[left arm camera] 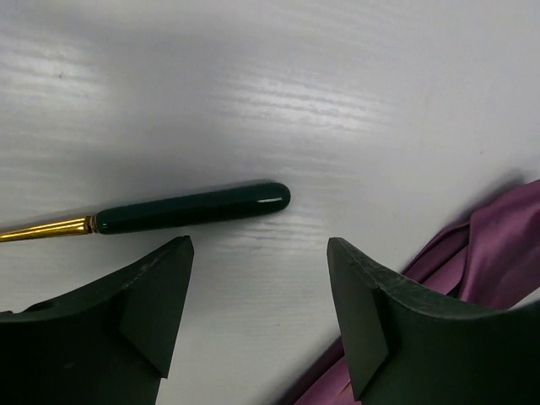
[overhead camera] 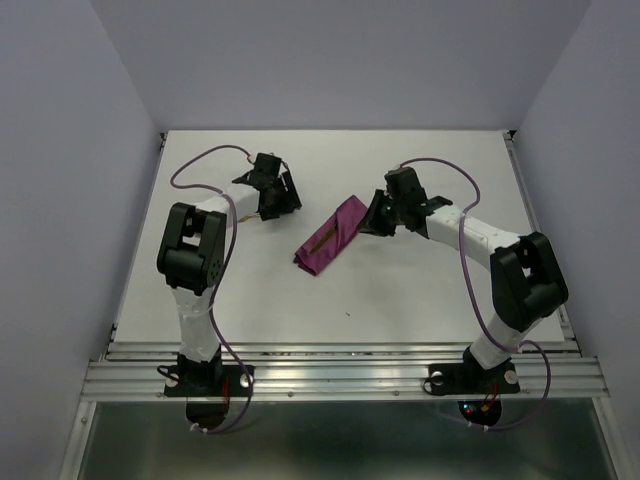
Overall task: Fold the napkin into a case and place the utensils inside
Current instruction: Move the fork to the center of the board, then pick up the fork from the center of the board.
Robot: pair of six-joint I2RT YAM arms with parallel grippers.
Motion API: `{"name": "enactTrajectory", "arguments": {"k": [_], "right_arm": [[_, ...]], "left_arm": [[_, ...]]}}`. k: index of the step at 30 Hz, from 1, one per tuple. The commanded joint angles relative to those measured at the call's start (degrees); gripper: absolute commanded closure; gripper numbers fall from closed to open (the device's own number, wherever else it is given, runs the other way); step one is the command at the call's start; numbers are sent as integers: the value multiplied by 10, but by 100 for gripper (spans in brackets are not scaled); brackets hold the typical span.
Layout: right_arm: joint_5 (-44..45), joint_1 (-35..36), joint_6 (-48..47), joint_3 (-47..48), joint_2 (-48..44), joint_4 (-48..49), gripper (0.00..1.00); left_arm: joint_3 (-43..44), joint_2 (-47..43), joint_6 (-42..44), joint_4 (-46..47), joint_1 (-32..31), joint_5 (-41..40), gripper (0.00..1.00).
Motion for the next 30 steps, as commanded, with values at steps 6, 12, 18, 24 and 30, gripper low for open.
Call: {"name": "enactTrajectory", "arguments": {"k": [6, 12, 18, 24, 30], "right_arm": [[0, 4, -5, 2, 6, 15, 80], [-6, 4, -5, 11, 17, 15, 80], [-12, 4, -4, 18, 26, 15, 78], [-15, 4, -5, 22, 31, 14, 77], [-18, 4, -5, 27, 32, 12, 78]], "left_arm": [[131, 1, 94, -63, 2, -7, 30], [173, 9, 193, -106, 10, -70, 16], [191, 47, 285, -153, 12, -60, 6], [175, 78, 362, -181, 12, -39, 10], [150, 90, 363, -146, 16, -57, 22]]}}
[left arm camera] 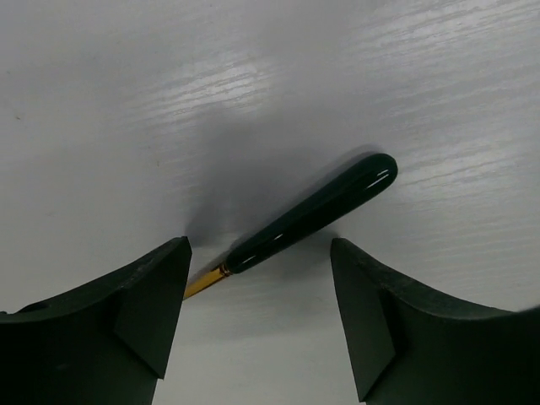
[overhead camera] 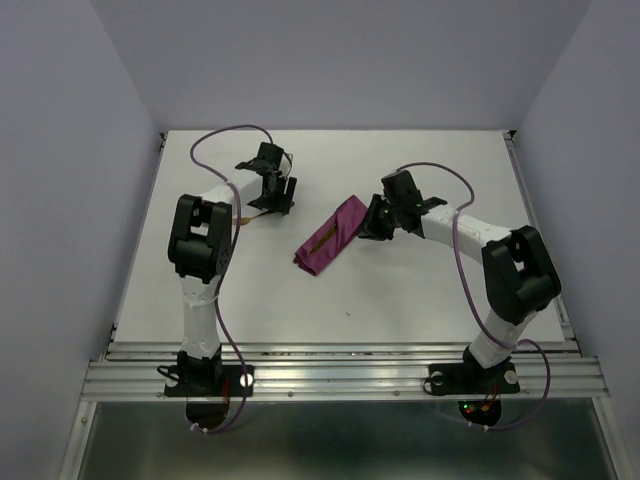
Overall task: Fold the napkin into a case and place the utensils inside
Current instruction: Pick up the fork from the center of the board.
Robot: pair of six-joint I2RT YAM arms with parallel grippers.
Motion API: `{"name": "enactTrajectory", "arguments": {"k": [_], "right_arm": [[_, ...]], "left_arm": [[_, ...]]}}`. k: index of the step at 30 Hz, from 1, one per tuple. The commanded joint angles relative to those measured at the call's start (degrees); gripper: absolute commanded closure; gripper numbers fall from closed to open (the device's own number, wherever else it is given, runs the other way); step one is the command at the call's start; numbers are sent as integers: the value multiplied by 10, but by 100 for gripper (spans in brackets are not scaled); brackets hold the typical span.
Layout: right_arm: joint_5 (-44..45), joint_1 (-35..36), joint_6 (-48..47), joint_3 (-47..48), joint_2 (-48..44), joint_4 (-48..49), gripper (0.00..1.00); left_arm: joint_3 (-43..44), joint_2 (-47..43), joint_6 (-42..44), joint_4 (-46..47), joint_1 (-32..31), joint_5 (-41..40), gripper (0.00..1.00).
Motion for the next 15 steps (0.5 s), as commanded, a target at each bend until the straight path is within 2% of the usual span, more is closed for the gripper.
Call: {"name": "enactTrajectory", "arguments": {"k": [1, 7, 12, 15], "right_arm": [[-5, 4, -7, 27, 0, 9, 78], [0, 4, -5, 27, -4, 5, 78], [-1, 10, -4, 32, -1, 4, 78], [1, 10, -5, 35, 2, 4, 77]], "left_arm": [[-1, 5, 27, 2, 9, -13, 28], [-2, 18, 7, 6, 20, 7, 54], [-37, 2, -11, 20, 20, 47, 74], [-60, -4, -16, 28, 20, 53, 79]]}}
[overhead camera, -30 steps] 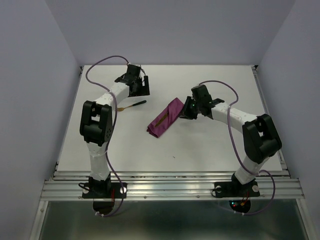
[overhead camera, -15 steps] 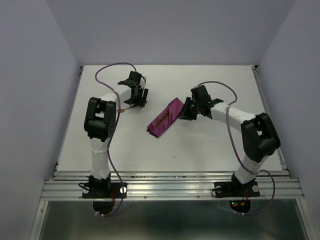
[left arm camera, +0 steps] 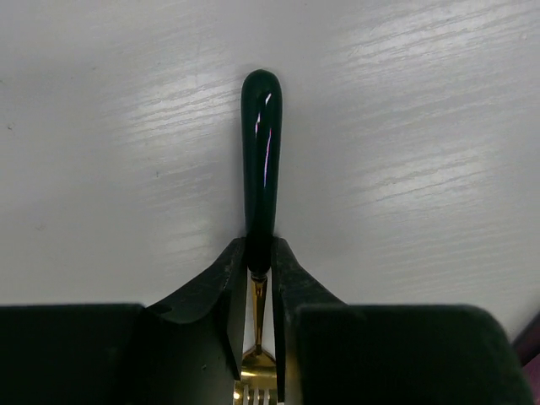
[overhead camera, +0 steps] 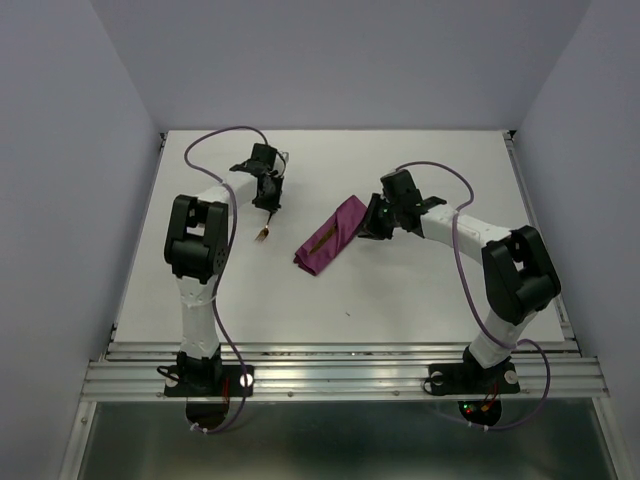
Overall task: Fold the napkin into a case and place the utensils inside
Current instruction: Pick up the fork from the center of the board.
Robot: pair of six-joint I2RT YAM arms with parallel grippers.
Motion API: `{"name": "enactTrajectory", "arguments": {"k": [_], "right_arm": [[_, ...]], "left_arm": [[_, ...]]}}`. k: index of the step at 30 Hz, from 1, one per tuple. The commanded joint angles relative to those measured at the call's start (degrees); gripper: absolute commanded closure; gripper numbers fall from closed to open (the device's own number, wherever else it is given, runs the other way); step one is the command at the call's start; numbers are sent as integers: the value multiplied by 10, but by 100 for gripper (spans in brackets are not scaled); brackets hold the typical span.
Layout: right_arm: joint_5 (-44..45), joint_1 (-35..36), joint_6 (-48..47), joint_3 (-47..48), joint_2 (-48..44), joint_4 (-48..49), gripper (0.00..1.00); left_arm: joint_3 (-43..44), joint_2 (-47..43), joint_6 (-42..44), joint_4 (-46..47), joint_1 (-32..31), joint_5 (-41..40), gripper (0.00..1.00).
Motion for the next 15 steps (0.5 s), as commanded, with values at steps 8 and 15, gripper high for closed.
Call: {"name": "enactTrajectory", "arguments": {"k": [8, 15], "right_arm": [[54, 8, -23, 59, 12, -21, 73], [98, -61, -67, 140, 67, -78, 74]], "left_arm": [[-62, -37, -33, 2, 1, 25, 100], [-83, -151, -38, -12, -27, 60, 100]]}}
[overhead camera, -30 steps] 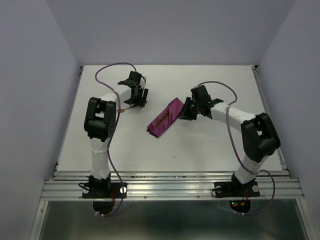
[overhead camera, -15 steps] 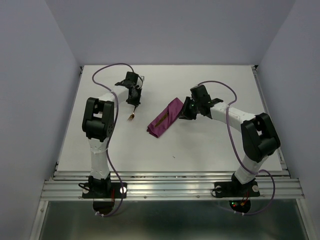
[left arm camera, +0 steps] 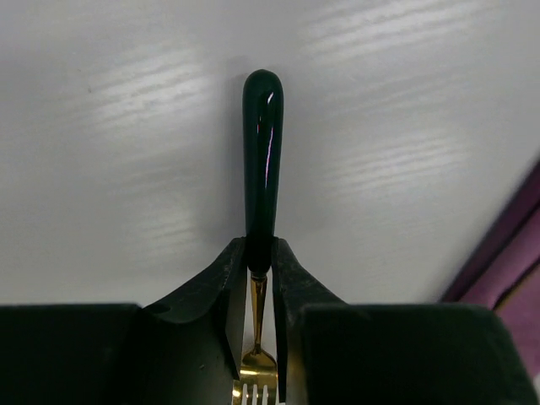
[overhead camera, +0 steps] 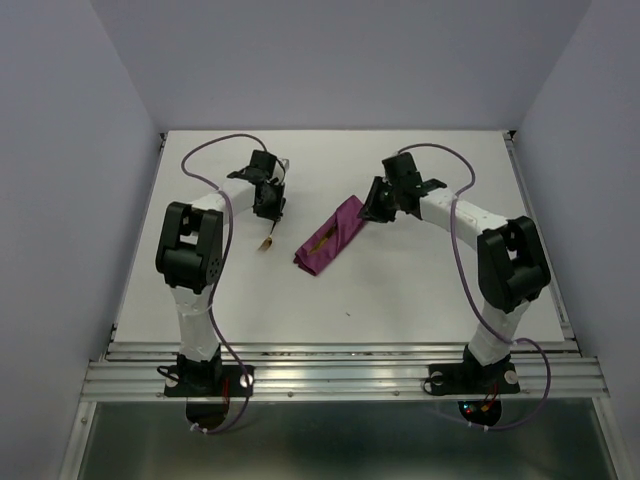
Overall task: Fold the napkin into a case and place the utensils inside
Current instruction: Pick up the fork from the center of the board, then insert the fork into the folded napkin.
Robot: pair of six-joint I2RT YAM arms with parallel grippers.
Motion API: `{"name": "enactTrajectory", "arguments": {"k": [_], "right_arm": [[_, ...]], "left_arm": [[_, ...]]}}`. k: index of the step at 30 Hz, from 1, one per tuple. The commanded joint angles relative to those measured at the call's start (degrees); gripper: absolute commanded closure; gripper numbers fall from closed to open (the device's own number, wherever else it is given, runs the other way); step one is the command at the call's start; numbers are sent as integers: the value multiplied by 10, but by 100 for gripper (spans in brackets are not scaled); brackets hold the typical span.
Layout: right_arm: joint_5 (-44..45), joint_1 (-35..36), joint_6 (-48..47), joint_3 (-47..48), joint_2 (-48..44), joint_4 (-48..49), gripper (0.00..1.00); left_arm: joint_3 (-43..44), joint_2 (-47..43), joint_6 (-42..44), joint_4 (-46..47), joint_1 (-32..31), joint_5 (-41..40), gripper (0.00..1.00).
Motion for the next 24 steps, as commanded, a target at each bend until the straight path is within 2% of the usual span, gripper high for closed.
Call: {"name": "enactTrajectory", "arguments": {"k": [1, 5, 14, 18, 24], "right_arm": [[50, -48, -39, 70, 35, -44, 75], [66, -60, -56, 140, 98, -76, 79], [87, -65, -66, 269, 229, -128, 79], [28, -65, -69, 288, 253, -126, 80], [6, -65, -68, 268, 254, -112, 80]], "left_arm": [[-7, -100, -2, -37, -22, 28, 100], [2, -126, 11, -74, -32, 59, 100], [3, -137, 16, -136, -125, 58, 100], [3, -116, 35, -154, -162, 63, 100], [20, -90, 34, -186, -199, 43, 100]]}}
